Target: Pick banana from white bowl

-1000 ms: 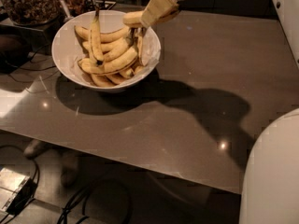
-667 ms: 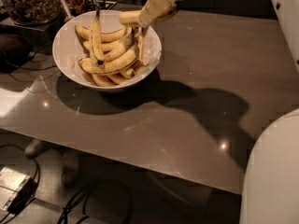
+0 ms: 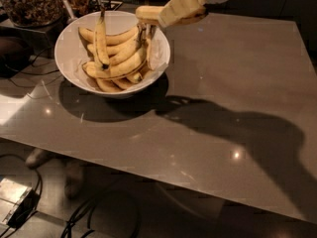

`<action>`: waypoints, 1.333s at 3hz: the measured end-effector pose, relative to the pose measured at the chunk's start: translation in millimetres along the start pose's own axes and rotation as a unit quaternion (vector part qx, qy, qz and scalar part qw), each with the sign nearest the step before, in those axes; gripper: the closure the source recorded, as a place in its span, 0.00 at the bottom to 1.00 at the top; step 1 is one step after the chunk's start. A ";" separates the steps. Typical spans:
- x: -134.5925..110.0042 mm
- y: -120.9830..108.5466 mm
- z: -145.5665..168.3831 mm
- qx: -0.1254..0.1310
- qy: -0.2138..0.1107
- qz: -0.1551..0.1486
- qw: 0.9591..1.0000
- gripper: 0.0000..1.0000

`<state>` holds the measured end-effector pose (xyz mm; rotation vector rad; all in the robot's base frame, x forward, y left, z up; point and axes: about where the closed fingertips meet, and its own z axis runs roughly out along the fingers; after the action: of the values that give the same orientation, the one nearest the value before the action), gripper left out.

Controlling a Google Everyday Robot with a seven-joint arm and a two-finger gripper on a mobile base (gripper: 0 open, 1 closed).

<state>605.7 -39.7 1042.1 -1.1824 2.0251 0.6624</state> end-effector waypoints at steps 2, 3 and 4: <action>34.0 21.0 -15.0 0.005 -0.004 0.032 0.999 1.00; 32.1 35.9 -26.3 0.008 -0.017 0.038 0.999 1.00; 30.8 65.6 -45.0 0.016 -0.037 0.054 0.998 1.00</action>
Offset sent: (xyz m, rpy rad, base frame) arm -0.0269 -0.0115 -0.0046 0.0260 0.0169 -0.0331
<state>523.1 -58.4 1052.3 -1.0208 2.0395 0.7126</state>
